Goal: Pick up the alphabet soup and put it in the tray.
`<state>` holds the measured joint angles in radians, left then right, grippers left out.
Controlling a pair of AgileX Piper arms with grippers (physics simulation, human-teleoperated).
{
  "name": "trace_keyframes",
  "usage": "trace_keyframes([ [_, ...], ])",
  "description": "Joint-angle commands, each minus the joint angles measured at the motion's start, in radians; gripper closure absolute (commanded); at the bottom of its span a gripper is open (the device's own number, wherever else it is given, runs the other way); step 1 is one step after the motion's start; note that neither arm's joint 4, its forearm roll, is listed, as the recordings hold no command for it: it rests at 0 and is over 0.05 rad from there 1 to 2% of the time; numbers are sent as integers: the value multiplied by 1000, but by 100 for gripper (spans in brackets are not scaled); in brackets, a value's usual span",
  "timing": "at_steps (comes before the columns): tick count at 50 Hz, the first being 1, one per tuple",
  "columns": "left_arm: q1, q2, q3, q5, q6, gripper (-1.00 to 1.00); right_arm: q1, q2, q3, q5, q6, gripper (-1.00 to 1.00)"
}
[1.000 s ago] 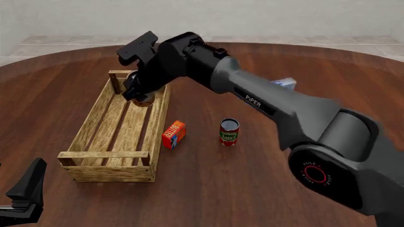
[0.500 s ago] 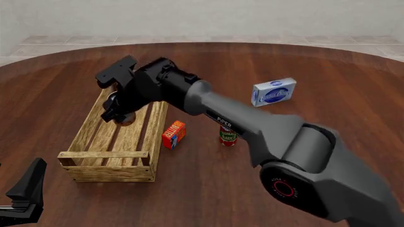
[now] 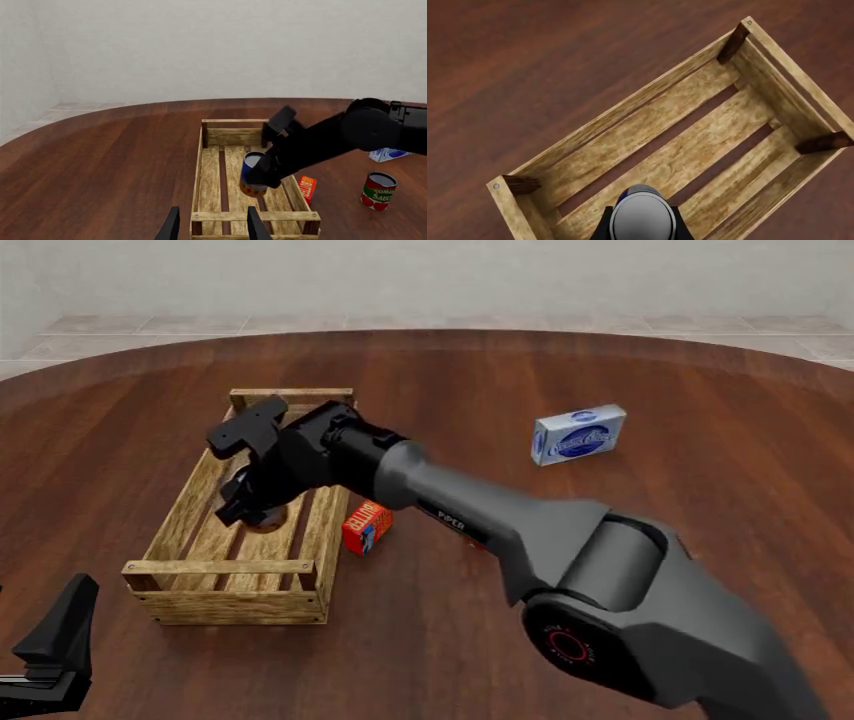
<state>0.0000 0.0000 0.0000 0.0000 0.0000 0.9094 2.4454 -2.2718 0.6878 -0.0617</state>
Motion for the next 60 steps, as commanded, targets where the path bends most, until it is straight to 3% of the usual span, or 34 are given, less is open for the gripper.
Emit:
trace_keyframes([
  [1,0,0,0,0,0,-100,-3,16,8,-15,20,100],
  [29,0,0,0,0,0,-100,16,27,76,-66,60,100],
  [60,0,0,0,0,0,-100,12,81,61,-60,77,100],
])
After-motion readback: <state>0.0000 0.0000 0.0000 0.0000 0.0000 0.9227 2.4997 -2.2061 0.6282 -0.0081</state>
